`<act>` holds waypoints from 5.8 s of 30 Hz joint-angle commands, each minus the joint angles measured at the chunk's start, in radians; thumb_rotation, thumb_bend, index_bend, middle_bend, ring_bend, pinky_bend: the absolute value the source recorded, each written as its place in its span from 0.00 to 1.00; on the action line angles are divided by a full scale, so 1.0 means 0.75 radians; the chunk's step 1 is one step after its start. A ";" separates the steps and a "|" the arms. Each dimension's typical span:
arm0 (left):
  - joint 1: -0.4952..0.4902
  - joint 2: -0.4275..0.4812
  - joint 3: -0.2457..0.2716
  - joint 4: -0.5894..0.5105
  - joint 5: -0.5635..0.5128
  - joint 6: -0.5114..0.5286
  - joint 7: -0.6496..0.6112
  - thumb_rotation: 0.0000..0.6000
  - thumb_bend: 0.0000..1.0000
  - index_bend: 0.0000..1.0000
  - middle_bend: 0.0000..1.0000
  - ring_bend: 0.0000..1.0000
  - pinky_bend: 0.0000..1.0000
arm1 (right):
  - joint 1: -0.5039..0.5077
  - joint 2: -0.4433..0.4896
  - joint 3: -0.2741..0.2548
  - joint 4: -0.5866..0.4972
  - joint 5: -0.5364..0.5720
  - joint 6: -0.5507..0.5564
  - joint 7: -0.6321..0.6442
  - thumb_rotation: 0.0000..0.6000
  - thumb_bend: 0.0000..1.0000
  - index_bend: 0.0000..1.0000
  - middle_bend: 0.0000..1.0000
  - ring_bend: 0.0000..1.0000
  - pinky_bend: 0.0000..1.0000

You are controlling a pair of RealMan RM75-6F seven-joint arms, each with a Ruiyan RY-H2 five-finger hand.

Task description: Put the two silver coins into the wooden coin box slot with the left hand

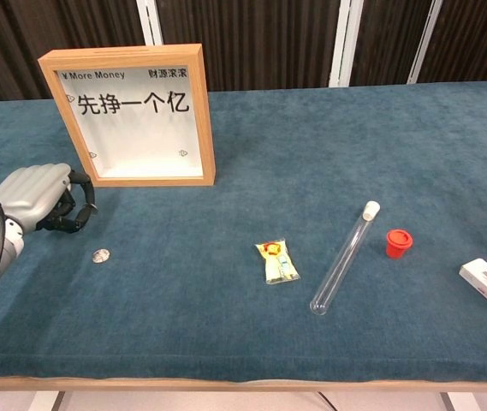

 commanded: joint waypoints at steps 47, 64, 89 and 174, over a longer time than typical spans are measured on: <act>-0.342 0.643 -0.461 -1.067 -0.567 0.066 0.623 1.00 0.47 0.60 1.00 1.00 1.00 | 0.061 0.031 0.031 -0.007 0.042 -0.084 0.156 1.00 0.12 0.00 0.00 0.00 0.00; -0.457 0.551 -0.375 -0.954 -0.610 0.085 0.666 1.00 0.46 0.60 1.00 1.00 1.00 | 0.063 0.045 0.033 -0.002 0.042 -0.082 0.199 1.00 0.12 0.00 0.00 0.00 0.00; -0.481 0.526 -0.308 -0.929 -0.656 0.095 0.686 1.00 0.45 0.58 1.00 1.00 1.00 | 0.051 0.055 0.031 0.001 0.040 -0.062 0.227 1.00 0.12 0.00 0.00 0.00 0.00; 0.239 0.122 0.276 -0.457 0.197 0.211 0.311 1.00 0.44 0.39 1.00 1.00 1.00 | 0.009 0.079 -0.028 -0.018 -0.079 0.014 0.238 1.00 0.12 0.00 0.00 0.00 0.00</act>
